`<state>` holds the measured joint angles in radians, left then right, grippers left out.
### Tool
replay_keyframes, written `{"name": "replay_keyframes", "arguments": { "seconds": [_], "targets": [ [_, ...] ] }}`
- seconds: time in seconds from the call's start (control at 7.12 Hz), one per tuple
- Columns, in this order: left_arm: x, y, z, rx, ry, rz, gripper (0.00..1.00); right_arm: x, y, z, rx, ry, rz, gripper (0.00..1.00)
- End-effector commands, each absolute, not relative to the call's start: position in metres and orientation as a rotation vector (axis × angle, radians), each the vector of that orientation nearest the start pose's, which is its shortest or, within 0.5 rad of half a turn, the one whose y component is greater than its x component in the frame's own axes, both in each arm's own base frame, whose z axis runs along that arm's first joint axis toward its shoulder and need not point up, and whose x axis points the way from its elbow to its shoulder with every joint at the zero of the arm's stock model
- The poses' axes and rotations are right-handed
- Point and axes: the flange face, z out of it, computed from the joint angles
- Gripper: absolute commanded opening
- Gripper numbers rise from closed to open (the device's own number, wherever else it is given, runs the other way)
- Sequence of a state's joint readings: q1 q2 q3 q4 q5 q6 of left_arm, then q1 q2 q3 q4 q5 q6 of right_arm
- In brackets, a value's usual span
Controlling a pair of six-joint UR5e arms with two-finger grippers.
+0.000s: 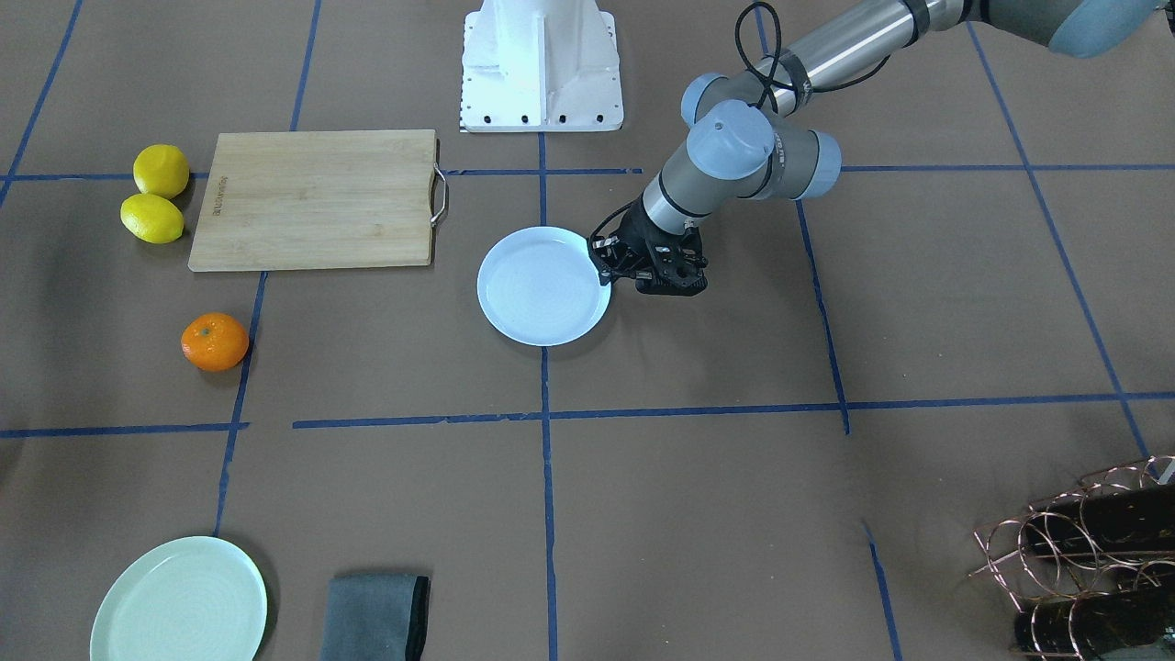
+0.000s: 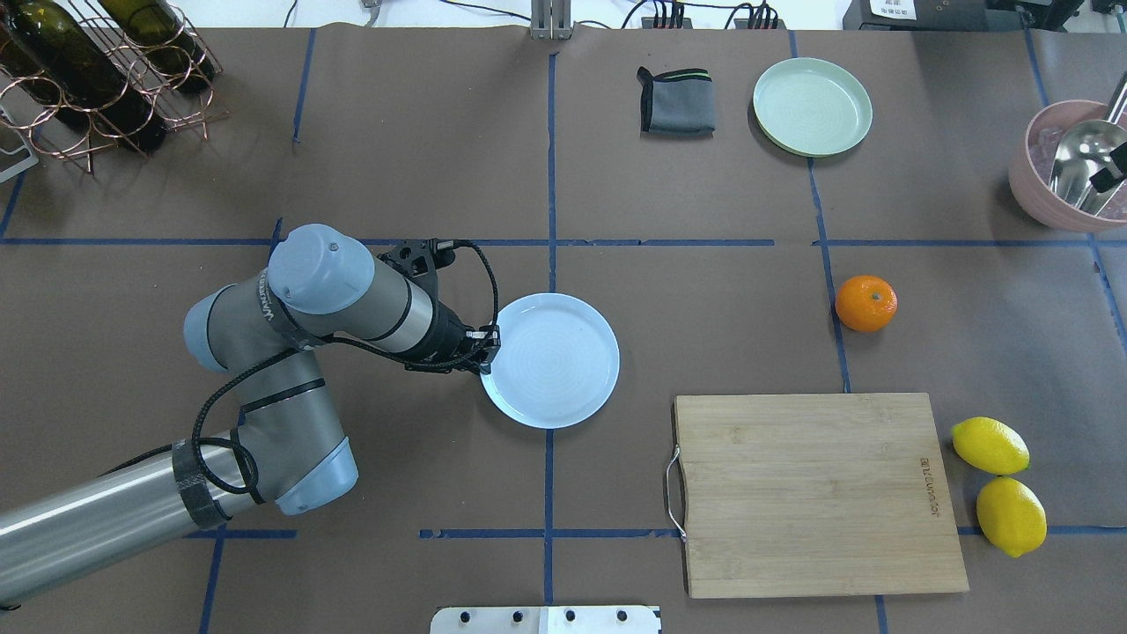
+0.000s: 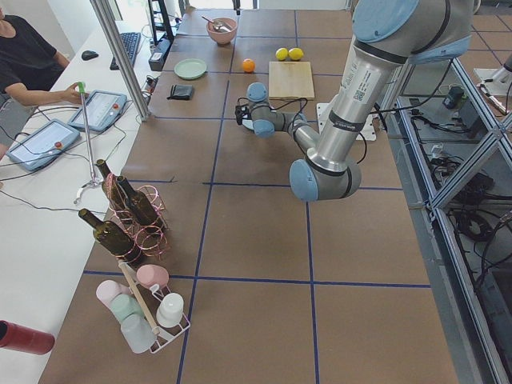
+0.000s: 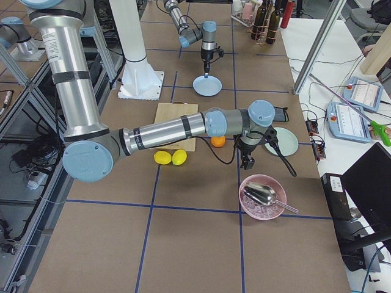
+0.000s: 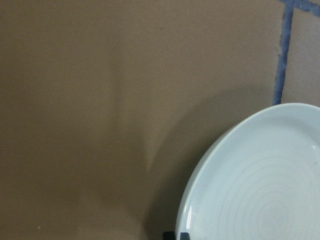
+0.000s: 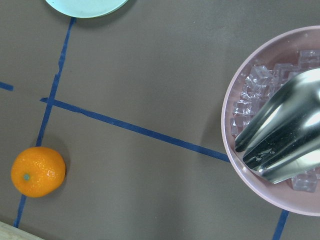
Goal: Pick orange to plate
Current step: 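Nudge the plate farther while the right arm reaches toward the orange, then lower the right gripper onto the orange and close on it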
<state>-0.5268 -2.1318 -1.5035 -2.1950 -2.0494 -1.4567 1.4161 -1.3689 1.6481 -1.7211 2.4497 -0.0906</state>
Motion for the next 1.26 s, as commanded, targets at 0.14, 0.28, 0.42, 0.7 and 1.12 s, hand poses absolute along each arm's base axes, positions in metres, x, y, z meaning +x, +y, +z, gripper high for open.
{"name": "replay_keyframes", "arguments": {
  "seconds": [0.14, 0.28, 0.42, 0.7, 1.12],
  "targets": [
    [0.525, -0.435, 0.262, -0.014, 1.223, -0.11, 0.99, -0.056, -0.575, 0.51, 0.071, -0.888, -0.285, 1.0],
    [0.498, -0.436, 0.246, 0.016, 1.262, -0.118, 0.99, -0.078, -0.576, 0.495, 0.086, -0.899, -0.249, 1.0],
    [0.489, -0.436, 0.247, 0.022, 1.267, -0.124, 0.99, -0.119, -0.569, 0.489, 0.078, -0.921, -0.17, 1.0],
    [0.48, -0.44, 0.258, 0.027, 1.256, -0.138, 0.99, -0.188, -0.546, 0.476, 0.087, -0.932, -0.025, 1.0],
    [0.446, -0.449, 0.271, 0.059, 1.249, -0.17, 0.99, -0.349, -0.444, 0.474, 0.129, -0.793, 0.037, 1.0]
  ]
}}
